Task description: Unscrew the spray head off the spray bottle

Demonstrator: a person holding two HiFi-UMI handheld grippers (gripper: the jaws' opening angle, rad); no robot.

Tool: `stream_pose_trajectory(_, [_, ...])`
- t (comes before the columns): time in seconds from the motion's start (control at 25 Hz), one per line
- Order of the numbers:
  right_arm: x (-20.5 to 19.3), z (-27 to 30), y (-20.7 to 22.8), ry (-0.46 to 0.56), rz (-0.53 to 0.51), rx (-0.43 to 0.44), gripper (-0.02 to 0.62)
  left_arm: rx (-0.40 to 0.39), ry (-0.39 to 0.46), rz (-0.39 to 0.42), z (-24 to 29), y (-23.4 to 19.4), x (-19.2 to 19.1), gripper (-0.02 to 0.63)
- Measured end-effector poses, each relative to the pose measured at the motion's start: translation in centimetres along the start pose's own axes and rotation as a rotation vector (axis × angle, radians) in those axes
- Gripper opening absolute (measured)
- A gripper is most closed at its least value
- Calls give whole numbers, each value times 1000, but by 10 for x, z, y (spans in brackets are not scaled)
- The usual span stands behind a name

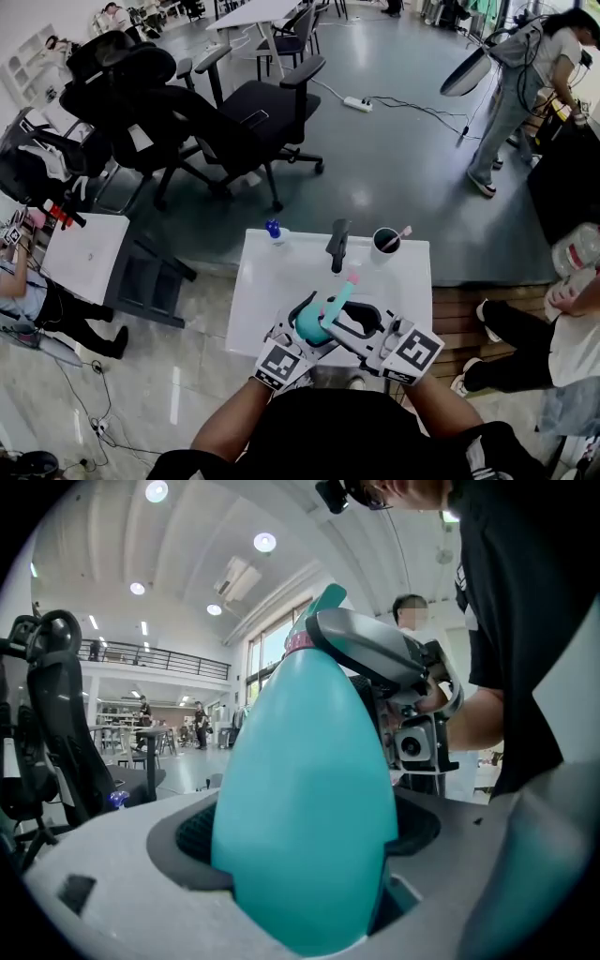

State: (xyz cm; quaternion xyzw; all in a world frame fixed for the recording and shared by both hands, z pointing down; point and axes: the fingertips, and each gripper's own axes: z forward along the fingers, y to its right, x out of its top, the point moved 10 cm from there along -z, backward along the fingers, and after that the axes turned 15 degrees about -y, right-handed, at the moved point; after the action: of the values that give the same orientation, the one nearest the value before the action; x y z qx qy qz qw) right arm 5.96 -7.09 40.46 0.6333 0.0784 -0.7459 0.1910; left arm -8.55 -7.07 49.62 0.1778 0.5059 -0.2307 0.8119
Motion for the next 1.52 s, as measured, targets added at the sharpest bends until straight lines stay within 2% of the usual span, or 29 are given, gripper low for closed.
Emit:
stream_pose_trajectory(0.12, [5, -6, -1, 5, -62, 69, 135, -55, 32, 19, -3, 3, 5, 466])
stream_pose_trajectory(0.2, [11, -8, -4, -2, -58, 111, 132, -90, 55, 16, -4, 4, 8, 466])
stream_pose_trajectory(0.44, [24, -11, -7, -34, -92, 175, 130, -161, 83, 25, -6, 7, 19, 465])
stream_pose_trajectory(0.56, [26, -17, -9, -41, -116, 264, 132, -253, 102, 18, -12, 14, 29, 465])
stream_pose_trajectory(0.68, [28, -23, -12, -65, -141, 397, 132, -382, 101, 72, -17, 23, 31, 465])
stream_pose_trajectory(0.8, [30, -26, -12, -88, -144, 523, 133, -505, 108, 91, -19, 32, 33, 465])
stream_pose_trajectory(0.88, [33, -25, -11, -77, -132, 555, 136, -537, 119, 65, -20, 34, 35, 465])
stream_pose_trajectory(0.92, [34, -24, -10, -58, -118, 543, 138, -526, 123, 41, -20, 33, 36, 465])
stream_pose_trajectory(1.0, [33, -20, -6, 4, -77, 474, 138, -433, 113, -7, -18, 25, 36, 465])
stream_pose_trajectory(1.16, [18, -14, 7, 102, 45, 281, 178, -137, 62, -40, -9, 3, 19, 465])
stream_pose_trajectory(1.28, [9, -10, 8, 110, 121, 190, 181, 35, 23, -71, -8, -9, 11, 465])
stream_pose_trajectory(1.4, [8, -7, 3, 89, 107, 80, 193, 172, -8, -115, -10, -16, 9, 465])
stream_pose_trajectory(1.52, [9, -3, 0, 79, 110, -25, 206, 277, -35, -130, -11, -19, 7, 465])
